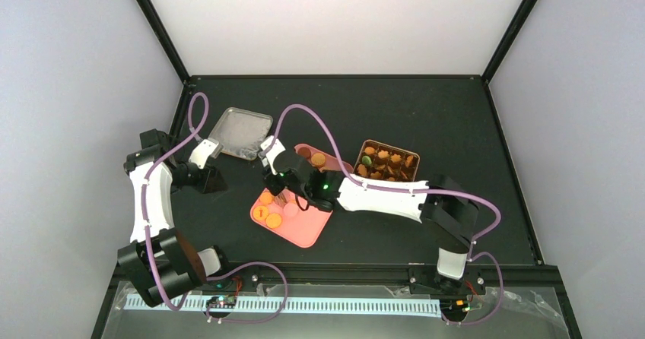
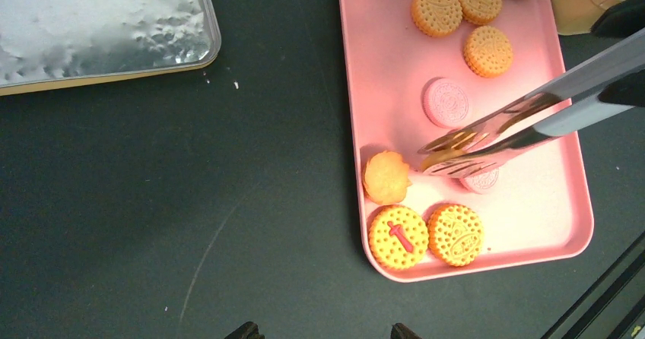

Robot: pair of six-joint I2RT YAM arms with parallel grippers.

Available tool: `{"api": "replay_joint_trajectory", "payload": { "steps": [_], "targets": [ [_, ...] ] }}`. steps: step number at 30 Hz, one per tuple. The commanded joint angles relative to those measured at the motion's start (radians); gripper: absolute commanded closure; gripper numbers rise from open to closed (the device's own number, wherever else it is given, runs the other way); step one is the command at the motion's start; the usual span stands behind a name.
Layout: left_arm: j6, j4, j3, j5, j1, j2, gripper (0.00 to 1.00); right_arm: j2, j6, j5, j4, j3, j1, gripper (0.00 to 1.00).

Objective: Pack the cookies
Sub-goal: Pick up the fake cookies from the plate, then place the fake cookies in the empty pocket of the box.

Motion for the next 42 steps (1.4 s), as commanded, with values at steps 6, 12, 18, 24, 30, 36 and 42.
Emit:
{"api": "replay_joint_trajectory", "payload": {
  "steps": [6,12,18,24,30,36,42],
  "targets": [
    [0.02,-0.015,0.01,0.002,0.01,-0.019,0.55,-0.207,-0.039,0.066,0.044,-0.044,-0.028,0.99],
    [0.018,-0.017,0.014,0.013,0.01,-0.014,0.55,-0.409,-0.089,0.143,0.021,-0.169,-0.098,0.99],
    [0.018,-0.017,0.018,0.029,0.01,-0.01,0.55,-0.658,-0.143,0.229,-0.047,-0.339,-0.187,0.99],
    [0.023,-0.022,0.02,0.057,0.01,-0.005,0.54,-0.799,-0.13,0.219,-0.128,-0.46,-0.27,0.97],
    [0.023,-0.031,0.033,0.06,0.009,-0.006,0.54,-0.818,-0.111,0.194,-0.147,-0.516,-0.281,0.96],
    [0.023,-0.037,0.039,0.057,0.009,-0.007,0.54,-0.787,-0.102,0.174,-0.142,-0.513,-0.281,0.93],
    [0.023,-0.034,0.036,0.055,0.01,-0.005,0.54,-0.761,-0.107,0.174,-0.121,-0.507,-0.282,0.84]
  ]
}}
